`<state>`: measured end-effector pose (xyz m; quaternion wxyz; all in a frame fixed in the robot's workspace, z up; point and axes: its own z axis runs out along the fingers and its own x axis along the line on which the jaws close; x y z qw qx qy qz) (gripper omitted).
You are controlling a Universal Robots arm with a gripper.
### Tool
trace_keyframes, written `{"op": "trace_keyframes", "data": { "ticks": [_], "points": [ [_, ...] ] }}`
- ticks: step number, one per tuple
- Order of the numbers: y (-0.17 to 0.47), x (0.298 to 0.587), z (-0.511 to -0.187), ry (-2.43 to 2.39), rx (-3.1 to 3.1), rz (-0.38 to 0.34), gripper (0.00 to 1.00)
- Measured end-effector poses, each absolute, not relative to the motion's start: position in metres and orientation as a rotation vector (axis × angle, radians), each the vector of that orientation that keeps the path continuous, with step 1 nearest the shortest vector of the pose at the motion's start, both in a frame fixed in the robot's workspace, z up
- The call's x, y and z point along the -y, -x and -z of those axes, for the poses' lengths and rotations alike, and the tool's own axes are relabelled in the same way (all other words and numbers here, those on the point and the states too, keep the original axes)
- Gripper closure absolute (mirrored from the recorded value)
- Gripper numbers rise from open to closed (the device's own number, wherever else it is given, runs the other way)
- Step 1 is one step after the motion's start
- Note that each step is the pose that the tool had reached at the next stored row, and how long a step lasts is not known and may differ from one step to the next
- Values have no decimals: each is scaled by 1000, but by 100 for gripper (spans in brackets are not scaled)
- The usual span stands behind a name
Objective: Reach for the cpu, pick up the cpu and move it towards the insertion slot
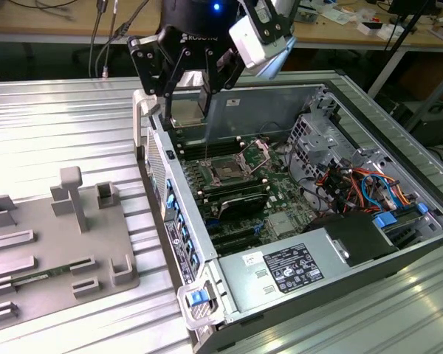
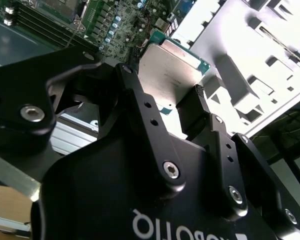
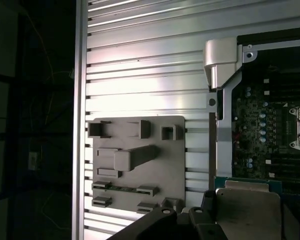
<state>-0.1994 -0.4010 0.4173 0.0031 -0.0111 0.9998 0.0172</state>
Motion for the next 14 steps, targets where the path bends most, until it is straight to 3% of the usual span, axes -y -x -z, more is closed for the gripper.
{"op": "trace_keyframes", "data": {
  "ticks": [14],
  "points": [
    [182, 389, -417, 35, -3135, -54, 45]
  ]
}}
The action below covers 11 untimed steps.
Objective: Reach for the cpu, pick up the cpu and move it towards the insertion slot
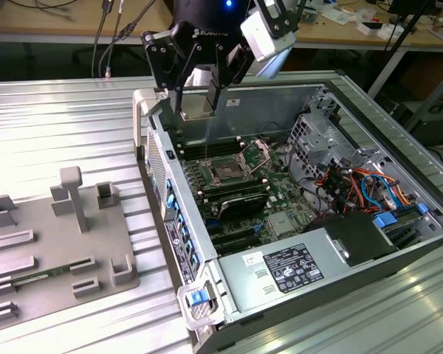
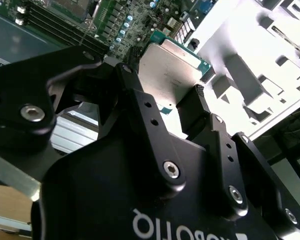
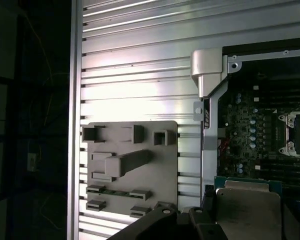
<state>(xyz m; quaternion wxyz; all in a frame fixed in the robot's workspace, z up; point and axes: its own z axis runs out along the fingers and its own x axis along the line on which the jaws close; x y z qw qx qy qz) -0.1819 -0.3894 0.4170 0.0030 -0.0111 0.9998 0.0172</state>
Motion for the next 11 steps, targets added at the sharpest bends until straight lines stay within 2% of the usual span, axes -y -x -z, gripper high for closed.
{"op": "trace_keyframes", "data": {
  "ticks": [11],
  "points": [
    [149, 381, -416, 35, -3135, -54, 45]
  ]
}}
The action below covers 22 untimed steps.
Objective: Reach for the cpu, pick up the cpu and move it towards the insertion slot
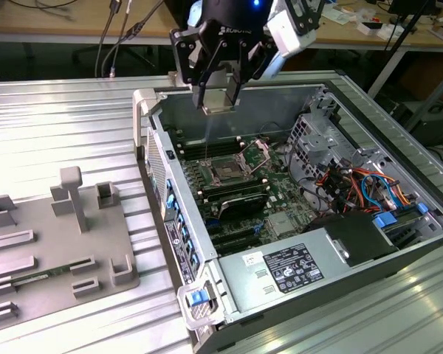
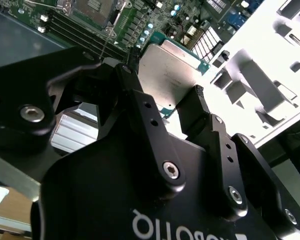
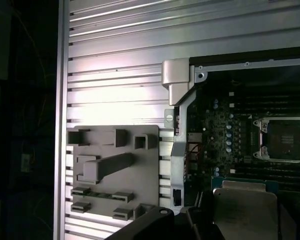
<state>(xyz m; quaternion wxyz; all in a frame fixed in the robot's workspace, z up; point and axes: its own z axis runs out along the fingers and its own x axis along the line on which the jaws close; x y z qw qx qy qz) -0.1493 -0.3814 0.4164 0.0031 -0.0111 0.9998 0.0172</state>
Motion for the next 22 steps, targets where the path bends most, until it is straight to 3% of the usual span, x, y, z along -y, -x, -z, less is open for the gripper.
{"op": "trace_keyframes", "data": {
  "ticks": [22],
  "points": [
    [100, 370, -416, 35, -3135, -54, 45]
  ]
}}
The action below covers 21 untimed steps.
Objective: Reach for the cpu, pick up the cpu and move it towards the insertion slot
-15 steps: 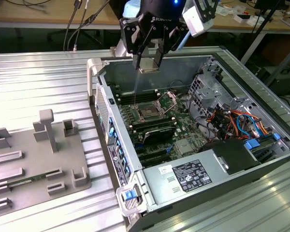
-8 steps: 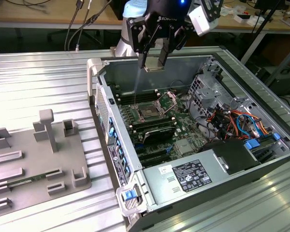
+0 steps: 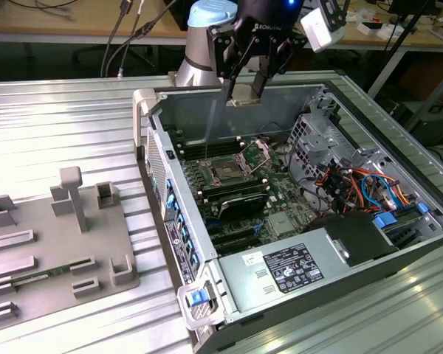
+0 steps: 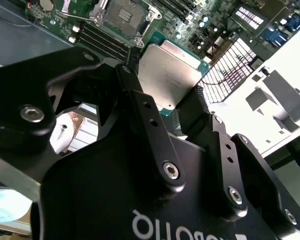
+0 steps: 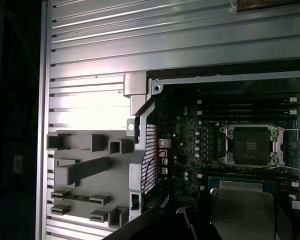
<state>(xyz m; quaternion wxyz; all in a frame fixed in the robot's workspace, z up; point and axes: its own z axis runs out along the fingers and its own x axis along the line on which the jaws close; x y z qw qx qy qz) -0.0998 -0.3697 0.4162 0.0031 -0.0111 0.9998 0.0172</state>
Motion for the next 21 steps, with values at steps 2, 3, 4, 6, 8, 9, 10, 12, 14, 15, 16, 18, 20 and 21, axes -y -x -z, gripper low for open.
{"op": "trace_keyframes", "data": {
  "ticks": [2, 3, 4, 6, 8, 9, 10, 12, 14, 15, 16, 18, 20, 21],
  "points": [
    [95, 368, -416, 35, -3135, -54, 45],
    [93, 368, -416, 35, -3135, -54, 45],
    [92, 367, -416, 35, -3135, -54, 45],
    [90, 366, -416, 35, -3135, -54, 45],
    [89, 366, -416, 35, -3135, -54, 45],
    [89, 366, -416, 35, -3135, -54, 45],
    [89, 366, -416, 35, -3135, -54, 45],
    [89, 366, -416, 35, -3135, -54, 45],
    [89, 366, -416, 35, -3135, -54, 45],
    [89, 366, -416, 35, -3135, -54, 45],
    [89, 365, -416, 35, -3135, -54, 45],
    [89, 364, -416, 35, -3135, -54, 45],
    [89, 361, -416, 35, -3135, -54, 45],
    [89, 359, -416, 35, -3135, -54, 45]
  ]
}}
